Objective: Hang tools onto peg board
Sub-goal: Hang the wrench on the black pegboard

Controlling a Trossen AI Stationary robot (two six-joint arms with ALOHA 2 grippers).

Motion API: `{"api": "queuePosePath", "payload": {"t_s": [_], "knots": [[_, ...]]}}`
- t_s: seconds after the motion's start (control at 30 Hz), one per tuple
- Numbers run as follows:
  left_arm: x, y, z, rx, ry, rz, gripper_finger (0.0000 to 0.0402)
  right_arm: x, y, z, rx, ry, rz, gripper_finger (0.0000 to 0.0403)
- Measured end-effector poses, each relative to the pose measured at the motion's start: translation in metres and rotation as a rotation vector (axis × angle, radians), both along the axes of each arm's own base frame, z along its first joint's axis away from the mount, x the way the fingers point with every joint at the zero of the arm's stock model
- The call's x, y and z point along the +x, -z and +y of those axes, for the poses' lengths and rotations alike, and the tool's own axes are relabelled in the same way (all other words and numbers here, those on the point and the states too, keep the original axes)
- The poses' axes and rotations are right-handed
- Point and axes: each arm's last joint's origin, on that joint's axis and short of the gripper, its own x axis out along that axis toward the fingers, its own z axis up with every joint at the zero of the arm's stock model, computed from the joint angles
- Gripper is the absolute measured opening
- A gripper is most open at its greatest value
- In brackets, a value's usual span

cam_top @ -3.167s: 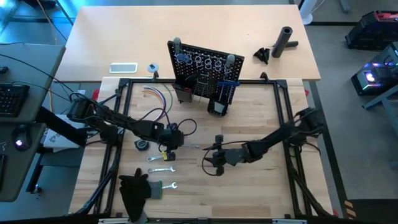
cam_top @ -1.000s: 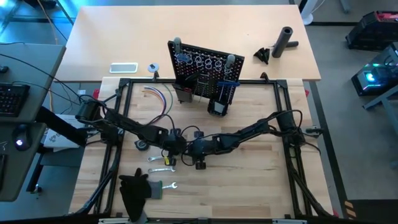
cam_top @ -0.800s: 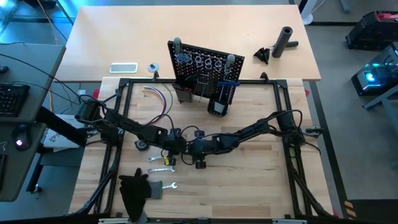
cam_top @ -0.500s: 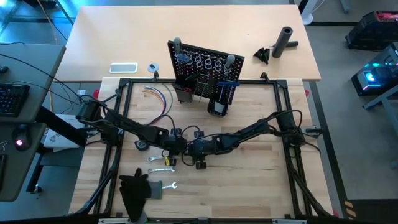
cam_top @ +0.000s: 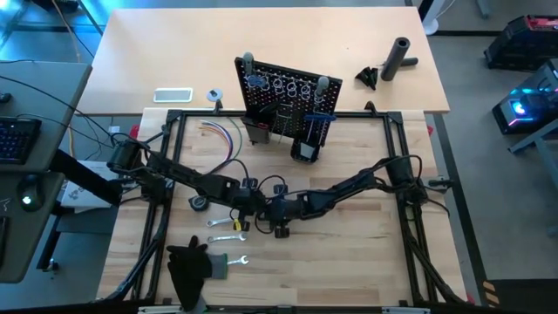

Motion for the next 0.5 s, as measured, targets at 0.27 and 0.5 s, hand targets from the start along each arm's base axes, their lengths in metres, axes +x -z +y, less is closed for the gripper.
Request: {"api": "queuePosePath", "payload": {"t_s": [0.27,0.5], "knots": [[0.0002,-0.0004,-0.0006,-0.020,0.001,0.001,0.0003,0.0007,0.0010,-0.0002,-0.015,0.002,-0.006,0.0079],[0.0003,-0.0007,-0.0012,-0.034,0.001,0.001,0.0002,-0.0004,0.0025,-0.0019,-0.025,0.005,0.014,0.0017]]}}
